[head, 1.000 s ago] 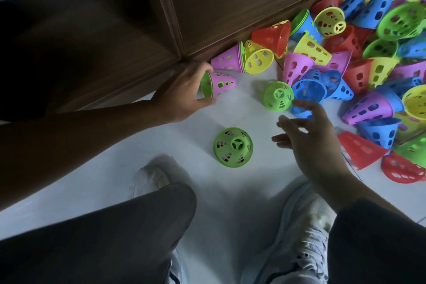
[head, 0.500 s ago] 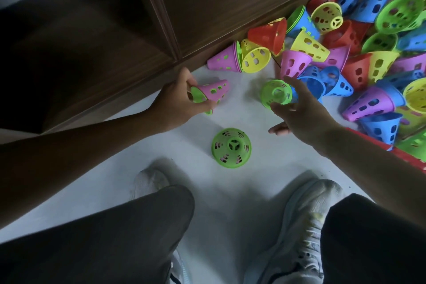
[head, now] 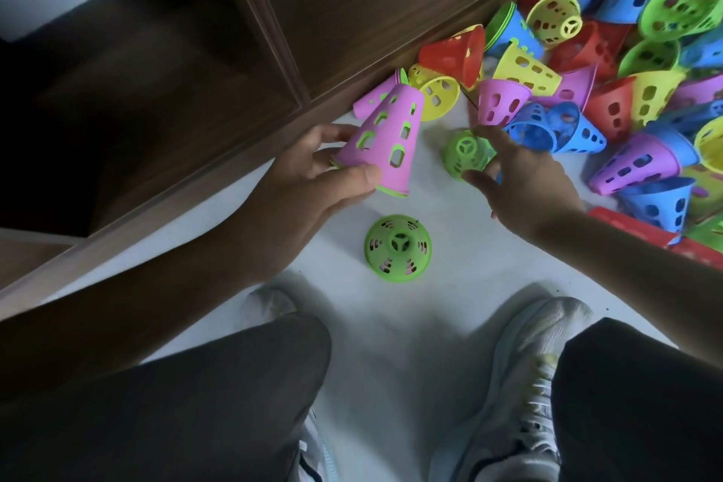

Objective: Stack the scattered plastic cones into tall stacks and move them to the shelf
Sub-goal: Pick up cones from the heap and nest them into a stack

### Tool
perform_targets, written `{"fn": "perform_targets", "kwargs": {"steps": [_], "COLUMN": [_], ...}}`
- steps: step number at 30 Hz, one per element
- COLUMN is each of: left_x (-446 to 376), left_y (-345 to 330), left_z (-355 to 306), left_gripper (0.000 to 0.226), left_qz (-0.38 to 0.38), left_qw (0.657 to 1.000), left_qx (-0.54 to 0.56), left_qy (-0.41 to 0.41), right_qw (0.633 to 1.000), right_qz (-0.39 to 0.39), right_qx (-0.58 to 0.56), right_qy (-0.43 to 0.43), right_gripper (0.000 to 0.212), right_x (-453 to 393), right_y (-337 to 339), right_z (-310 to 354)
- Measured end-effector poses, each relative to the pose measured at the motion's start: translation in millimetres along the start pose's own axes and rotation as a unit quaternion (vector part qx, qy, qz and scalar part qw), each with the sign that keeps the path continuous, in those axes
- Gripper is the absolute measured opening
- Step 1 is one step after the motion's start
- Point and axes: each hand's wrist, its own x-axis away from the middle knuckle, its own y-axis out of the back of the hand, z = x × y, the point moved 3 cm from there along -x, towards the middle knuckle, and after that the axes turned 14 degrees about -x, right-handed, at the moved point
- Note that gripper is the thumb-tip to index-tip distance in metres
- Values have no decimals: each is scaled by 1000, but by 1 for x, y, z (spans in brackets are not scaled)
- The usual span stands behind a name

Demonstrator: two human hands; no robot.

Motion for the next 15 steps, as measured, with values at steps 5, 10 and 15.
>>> {"fn": "perform_targets", "kwargs": {"steps": [5,10,15], "left_x": [15,28,38], "left_y": [-10,-17,-17], "left_z": [-6,0,10], "left_gripper": [54,58,64], "left_qz": [42,55,47], "left_qw": [992,990,977], "left_qx": [-115,-118,-175], "left_qy": [-36,-57,-109], "right_qw": [997,993,997], "right_qz": [8,1,-47], "right_qx": [65,90,12], "right_qy": [50,71,58], "right_gripper": [49,35,38], "right_x": [1,2,13], "right_y": [0,0,10], "right_z": [8,9,7]}}
